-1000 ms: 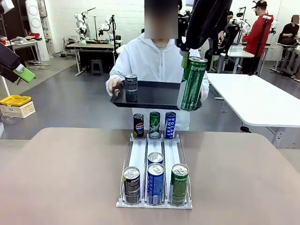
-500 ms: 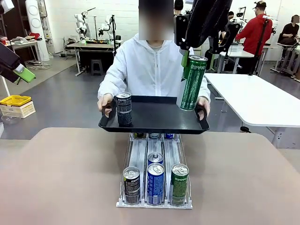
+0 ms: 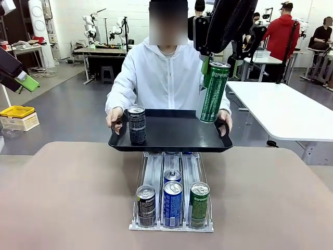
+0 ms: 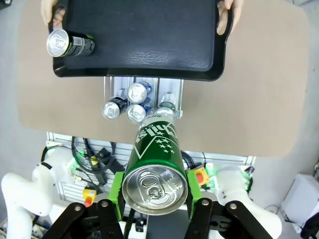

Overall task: Retrieve and hand over the desired beverage to the person.
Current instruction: Place the picked can on the Handle tray extended by the person.

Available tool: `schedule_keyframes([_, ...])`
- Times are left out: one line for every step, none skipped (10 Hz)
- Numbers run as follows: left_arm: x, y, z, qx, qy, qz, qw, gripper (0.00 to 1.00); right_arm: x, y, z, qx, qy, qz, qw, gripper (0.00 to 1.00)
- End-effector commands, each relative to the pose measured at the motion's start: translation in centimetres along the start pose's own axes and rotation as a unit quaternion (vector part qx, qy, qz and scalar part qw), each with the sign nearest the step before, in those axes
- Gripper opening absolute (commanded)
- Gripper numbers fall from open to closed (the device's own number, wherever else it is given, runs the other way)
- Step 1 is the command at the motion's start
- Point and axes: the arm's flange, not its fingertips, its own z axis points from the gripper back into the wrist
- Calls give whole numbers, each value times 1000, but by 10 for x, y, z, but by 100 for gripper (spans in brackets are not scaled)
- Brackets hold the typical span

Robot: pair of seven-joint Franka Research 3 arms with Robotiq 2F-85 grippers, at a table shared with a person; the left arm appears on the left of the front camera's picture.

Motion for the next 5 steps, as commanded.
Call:
schedule_keyframes([1,-1,-1,-3,-6,2,1000,100,-5,-4,1,-2,-3,-1,1000,41])
schedule_keyframes([1,-1,-1,-3,-6,2,1000,100,-5,-4,1,-2,-3,-1,1000,41])
schedule_keyframes([1,-1,-1,-3,-6,2,1000,100,-5,-4,1,-2,-3,-1,1000,41])
schedule_keyframes([1,-1,-1,-3,-6,2,1000,100,-5,-4,1,-2,-3,-1,1000,41])
schedule_keyframes([1,-1,-1,-3,-6,2,1000,100,-5,-4,1,-2,-3,-1,1000,41])
